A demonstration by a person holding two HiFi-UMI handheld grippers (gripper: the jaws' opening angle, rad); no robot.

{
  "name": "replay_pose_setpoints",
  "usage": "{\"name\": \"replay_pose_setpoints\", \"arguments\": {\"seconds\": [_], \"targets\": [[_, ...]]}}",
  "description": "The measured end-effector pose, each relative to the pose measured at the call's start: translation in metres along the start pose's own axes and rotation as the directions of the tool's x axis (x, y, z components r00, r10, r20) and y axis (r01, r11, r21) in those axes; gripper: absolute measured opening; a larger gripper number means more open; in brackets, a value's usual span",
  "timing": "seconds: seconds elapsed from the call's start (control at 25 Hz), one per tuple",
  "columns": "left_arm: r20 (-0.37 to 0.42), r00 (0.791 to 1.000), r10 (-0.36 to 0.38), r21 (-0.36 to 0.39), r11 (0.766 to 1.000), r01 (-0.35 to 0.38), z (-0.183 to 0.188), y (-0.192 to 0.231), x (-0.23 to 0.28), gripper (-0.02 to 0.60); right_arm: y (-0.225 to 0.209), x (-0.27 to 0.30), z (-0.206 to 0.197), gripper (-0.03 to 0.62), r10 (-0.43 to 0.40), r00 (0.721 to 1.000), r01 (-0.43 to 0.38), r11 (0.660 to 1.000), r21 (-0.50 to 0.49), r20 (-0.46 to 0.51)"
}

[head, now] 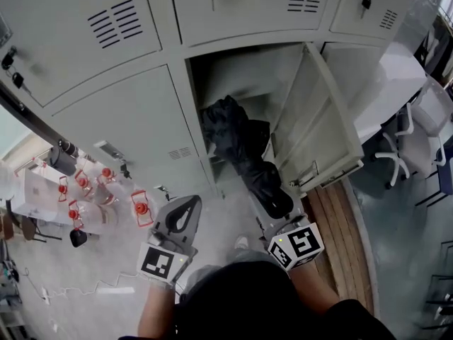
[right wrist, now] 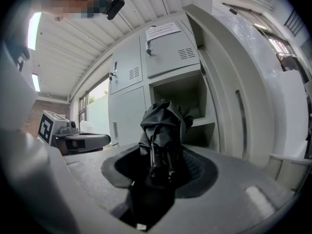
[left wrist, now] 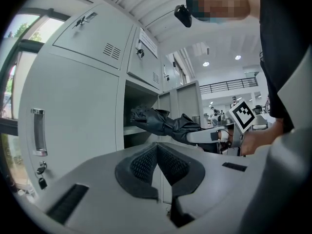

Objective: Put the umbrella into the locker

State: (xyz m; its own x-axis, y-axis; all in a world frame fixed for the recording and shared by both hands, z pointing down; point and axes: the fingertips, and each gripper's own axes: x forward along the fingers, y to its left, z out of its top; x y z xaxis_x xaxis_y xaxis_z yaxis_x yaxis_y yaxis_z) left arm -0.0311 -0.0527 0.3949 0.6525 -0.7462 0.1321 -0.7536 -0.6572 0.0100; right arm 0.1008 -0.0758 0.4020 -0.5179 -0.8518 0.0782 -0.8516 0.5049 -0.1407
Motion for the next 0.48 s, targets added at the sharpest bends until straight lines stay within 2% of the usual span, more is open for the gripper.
{"name": "replay_pose_setpoints", "arguments": {"seconds": [0.48], "targets": [[-0.020,0.998,0.053,-0.002,0.999,-0.053,0.001,0.006,0.026,0.006,-0.028,0.028,0.003,0.188,-0.006,1.000,0.007,1.000,0.014,-0.015]]}}
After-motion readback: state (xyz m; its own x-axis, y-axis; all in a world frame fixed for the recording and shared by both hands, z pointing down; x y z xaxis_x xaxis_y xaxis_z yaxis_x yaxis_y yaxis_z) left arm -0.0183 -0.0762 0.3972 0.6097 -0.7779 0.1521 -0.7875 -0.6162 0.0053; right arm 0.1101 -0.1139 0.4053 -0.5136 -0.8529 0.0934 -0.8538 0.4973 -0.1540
